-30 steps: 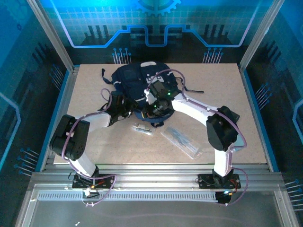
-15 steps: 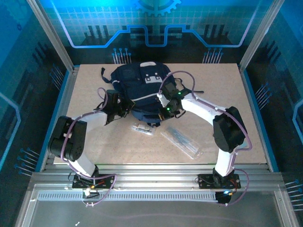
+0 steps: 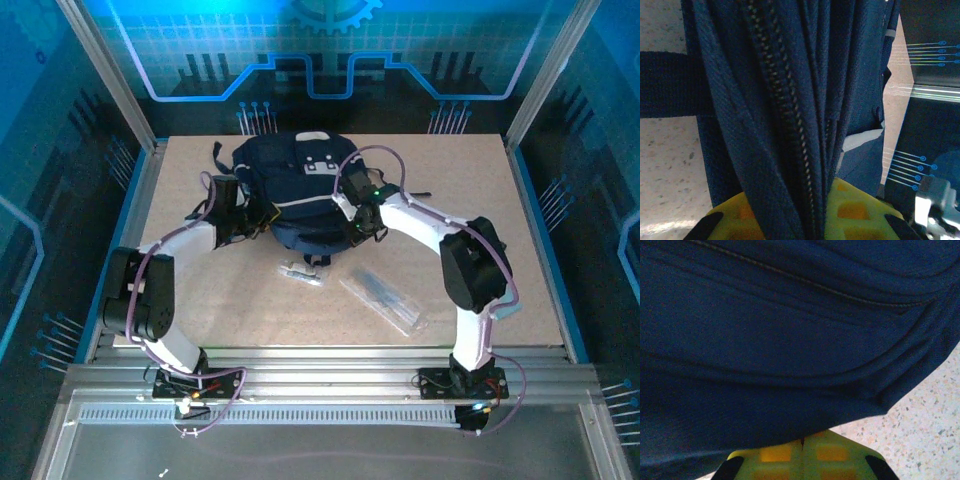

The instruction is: Pack books, pencil case, and school supplies into a backpack

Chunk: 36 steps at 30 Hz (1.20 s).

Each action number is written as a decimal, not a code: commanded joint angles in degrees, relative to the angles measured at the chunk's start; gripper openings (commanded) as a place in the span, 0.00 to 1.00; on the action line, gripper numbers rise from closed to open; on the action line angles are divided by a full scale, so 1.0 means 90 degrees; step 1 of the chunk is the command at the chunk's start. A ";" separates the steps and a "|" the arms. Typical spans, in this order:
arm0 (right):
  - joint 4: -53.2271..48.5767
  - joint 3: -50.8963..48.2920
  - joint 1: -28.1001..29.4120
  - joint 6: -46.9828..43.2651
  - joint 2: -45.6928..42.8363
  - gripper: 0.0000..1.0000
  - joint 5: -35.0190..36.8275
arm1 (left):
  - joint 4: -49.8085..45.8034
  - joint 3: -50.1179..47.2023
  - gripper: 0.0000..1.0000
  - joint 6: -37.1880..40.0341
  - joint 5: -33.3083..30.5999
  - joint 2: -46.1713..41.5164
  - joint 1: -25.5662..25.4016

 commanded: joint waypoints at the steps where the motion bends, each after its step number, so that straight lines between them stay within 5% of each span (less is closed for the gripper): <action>1: 0.0071 0.0246 -0.0372 -0.0269 0.0170 0.00 0.0509 | -0.0333 0.0294 0.00 0.0612 0.0575 -0.0451 0.0406; 8: 0.0265 0.0445 -0.0123 0.0008 0.0152 0.00 -0.0818 | -0.0532 0.0756 0.00 0.1030 0.0491 0.0224 0.0974; 11: 0.0572 0.0420 0.0140 0.0190 0.0172 0.00 -0.1520 | -0.0603 0.1242 0.27 0.1076 0.0678 0.0748 0.1111; 13: 0.0905 0.0363 0.0335 0.0317 0.0213 0.00 -0.1877 | -0.0713 0.1538 0.60 0.0998 0.0899 0.0980 0.1147; 15: 0.1064 0.0490 0.0511 0.0469 0.0309 0.00 -0.2135 | -0.0941 0.1636 0.83 0.1051 0.0754 0.0928 0.1137; 17: 0.1172 0.0656 0.0685 0.0567 0.0399 0.00 -0.2284 | -0.1232 0.1574 0.98 0.1184 0.0432 0.0654 0.1133; 29: 0.1487 0.1583 0.1134 0.0925 0.0572 0.00 -0.2870 | -0.1947 -0.0184 0.99 0.0507 -0.0891 -0.1947 0.0848; 33: 0.1529 0.1687 0.1174 0.1008 0.0628 0.00 -0.2851 | -0.2462 -0.0315 0.99 0.0598 -0.1555 -0.2353 0.0829; 36: 0.1540 0.1676 0.1182 0.1072 0.0650 0.00 -0.2908 | -0.2494 -0.0436 0.99 0.0363 -0.1419 -0.2418 0.0720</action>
